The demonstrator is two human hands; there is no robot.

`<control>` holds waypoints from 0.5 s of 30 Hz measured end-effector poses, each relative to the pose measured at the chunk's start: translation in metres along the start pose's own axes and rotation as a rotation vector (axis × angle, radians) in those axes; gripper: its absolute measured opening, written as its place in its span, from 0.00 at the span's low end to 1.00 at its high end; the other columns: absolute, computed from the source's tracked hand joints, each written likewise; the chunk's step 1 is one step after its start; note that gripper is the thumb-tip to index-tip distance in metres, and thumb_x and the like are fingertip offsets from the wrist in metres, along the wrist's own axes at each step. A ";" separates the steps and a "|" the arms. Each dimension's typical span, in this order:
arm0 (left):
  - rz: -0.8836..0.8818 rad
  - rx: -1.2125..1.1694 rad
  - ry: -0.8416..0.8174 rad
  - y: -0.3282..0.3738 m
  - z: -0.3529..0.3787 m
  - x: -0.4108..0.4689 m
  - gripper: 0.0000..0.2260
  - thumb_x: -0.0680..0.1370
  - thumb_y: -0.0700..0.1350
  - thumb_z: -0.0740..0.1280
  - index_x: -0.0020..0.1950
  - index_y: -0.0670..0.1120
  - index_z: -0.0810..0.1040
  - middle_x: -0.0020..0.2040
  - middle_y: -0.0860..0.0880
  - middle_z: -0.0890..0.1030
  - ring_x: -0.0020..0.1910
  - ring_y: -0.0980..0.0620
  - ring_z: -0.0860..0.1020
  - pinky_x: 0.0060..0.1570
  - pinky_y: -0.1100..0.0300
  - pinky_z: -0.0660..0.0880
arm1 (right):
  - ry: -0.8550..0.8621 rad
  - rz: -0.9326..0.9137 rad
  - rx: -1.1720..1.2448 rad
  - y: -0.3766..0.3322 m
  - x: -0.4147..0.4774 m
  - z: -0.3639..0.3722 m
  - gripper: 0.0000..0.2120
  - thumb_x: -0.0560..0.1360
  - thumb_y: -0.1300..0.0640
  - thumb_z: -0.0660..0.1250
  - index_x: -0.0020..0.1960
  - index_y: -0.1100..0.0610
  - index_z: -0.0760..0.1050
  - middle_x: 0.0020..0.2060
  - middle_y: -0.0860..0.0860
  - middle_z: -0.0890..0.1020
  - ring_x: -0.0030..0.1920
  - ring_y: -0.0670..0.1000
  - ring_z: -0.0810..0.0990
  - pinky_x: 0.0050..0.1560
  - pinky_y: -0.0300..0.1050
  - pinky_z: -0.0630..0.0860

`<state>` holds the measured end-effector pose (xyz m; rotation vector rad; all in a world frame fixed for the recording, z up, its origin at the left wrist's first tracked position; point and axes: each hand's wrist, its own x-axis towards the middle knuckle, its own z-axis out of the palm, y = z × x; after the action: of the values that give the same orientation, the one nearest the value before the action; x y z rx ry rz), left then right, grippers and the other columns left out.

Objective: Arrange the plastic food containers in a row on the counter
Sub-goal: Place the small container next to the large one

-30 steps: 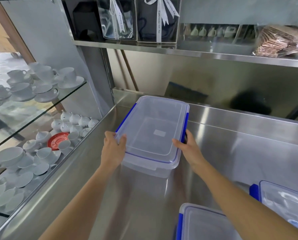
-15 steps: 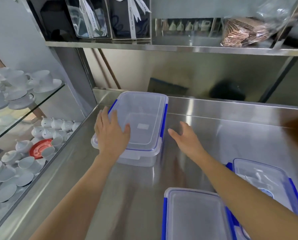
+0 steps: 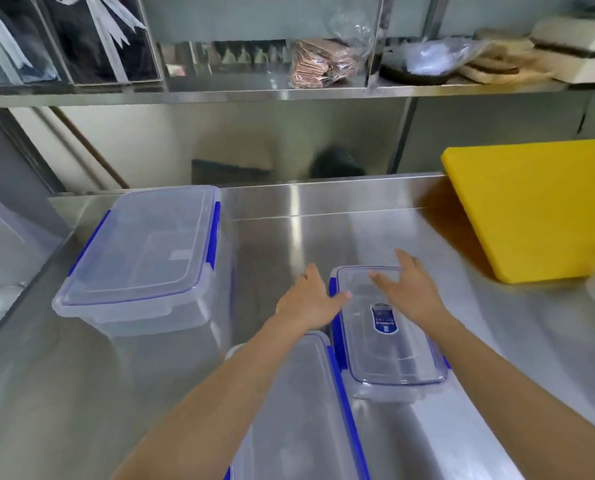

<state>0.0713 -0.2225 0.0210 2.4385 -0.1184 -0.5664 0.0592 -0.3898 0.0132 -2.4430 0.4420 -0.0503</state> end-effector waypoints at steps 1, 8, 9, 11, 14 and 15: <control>-0.013 0.000 -0.041 0.004 0.005 -0.002 0.38 0.75 0.60 0.62 0.76 0.42 0.51 0.72 0.42 0.69 0.68 0.41 0.71 0.65 0.48 0.69 | 0.014 0.033 -0.034 0.011 -0.004 -0.004 0.31 0.74 0.45 0.63 0.72 0.57 0.60 0.70 0.59 0.67 0.67 0.60 0.68 0.66 0.56 0.65; -0.019 0.009 -0.220 0.017 0.023 -0.005 0.16 0.72 0.55 0.64 0.51 0.43 0.72 0.48 0.44 0.78 0.42 0.47 0.75 0.37 0.59 0.70 | -0.231 0.355 0.069 0.048 -0.025 -0.016 0.25 0.74 0.43 0.63 0.63 0.57 0.65 0.59 0.57 0.76 0.51 0.58 0.77 0.48 0.52 0.76; -0.014 0.000 -0.223 0.018 0.023 -0.006 0.11 0.74 0.51 0.65 0.49 0.44 0.72 0.48 0.44 0.77 0.41 0.48 0.74 0.34 0.60 0.69 | -0.259 0.368 0.154 0.050 -0.026 -0.016 0.22 0.74 0.44 0.64 0.60 0.57 0.67 0.56 0.56 0.77 0.48 0.56 0.77 0.45 0.50 0.75; -0.006 -0.072 -0.193 0.016 0.023 -0.005 0.06 0.77 0.47 0.64 0.44 0.47 0.69 0.48 0.44 0.75 0.43 0.47 0.73 0.32 0.61 0.68 | -0.255 0.341 0.260 0.053 -0.025 -0.012 0.19 0.74 0.46 0.65 0.58 0.57 0.68 0.52 0.55 0.78 0.46 0.55 0.77 0.43 0.48 0.74; -0.018 -0.295 -0.113 0.005 0.021 0.002 0.10 0.77 0.48 0.65 0.50 0.48 0.65 0.52 0.48 0.75 0.47 0.47 0.75 0.34 0.62 0.71 | -0.148 0.272 0.351 0.050 -0.019 -0.007 0.14 0.74 0.47 0.64 0.53 0.54 0.67 0.50 0.54 0.77 0.42 0.51 0.76 0.42 0.47 0.73; -0.039 -0.369 -0.082 0.002 0.018 0.005 0.14 0.76 0.49 0.66 0.54 0.47 0.64 0.53 0.48 0.75 0.47 0.47 0.76 0.36 0.61 0.73 | -0.112 0.252 0.378 0.046 -0.015 -0.005 0.13 0.74 0.47 0.64 0.53 0.53 0.67 0.49 0.53 0.77 0.41 0.50 0.75 0.42 0.47 0.73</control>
<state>0.0679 -0.2351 0.0078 2.0647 0.0015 -0.6441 0.0309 -0.4221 -0.0096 -1.9948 0.6252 0.1015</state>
